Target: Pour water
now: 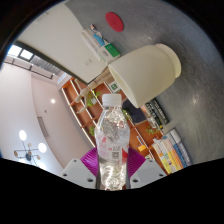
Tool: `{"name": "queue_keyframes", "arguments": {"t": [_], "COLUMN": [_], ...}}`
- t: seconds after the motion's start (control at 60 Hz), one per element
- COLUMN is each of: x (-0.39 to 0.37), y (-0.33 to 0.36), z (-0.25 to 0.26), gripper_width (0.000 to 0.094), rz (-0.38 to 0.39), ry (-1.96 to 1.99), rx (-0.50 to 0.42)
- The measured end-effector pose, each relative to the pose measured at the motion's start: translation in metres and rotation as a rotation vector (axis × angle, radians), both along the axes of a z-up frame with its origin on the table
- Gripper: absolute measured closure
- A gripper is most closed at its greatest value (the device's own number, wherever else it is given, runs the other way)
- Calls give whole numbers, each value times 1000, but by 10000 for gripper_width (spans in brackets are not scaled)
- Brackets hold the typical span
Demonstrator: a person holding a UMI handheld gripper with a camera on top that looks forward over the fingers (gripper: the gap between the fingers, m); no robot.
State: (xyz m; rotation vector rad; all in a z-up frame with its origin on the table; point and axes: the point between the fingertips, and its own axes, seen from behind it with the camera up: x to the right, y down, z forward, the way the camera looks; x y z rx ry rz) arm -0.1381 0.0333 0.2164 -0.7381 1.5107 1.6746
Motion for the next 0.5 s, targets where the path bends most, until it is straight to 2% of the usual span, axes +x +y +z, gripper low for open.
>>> {"name": "queue_keyframes", "arguments": {"t": [0.133, 0.233, 0.3, 0.367, 0.5], "x": [-9, -8, 3, 26, 95], "y": [-6, -1, 1, 0, 6], "z": [26, 53, 68, 77, 67], "gripper_width": [567, 567, 566, 566, 547], "rz": [5, 14, -11, -70, -144], "ry": [-285, -683, -968, -1254, -1705], "rx": [13, 0, -24, -72, -308]}}
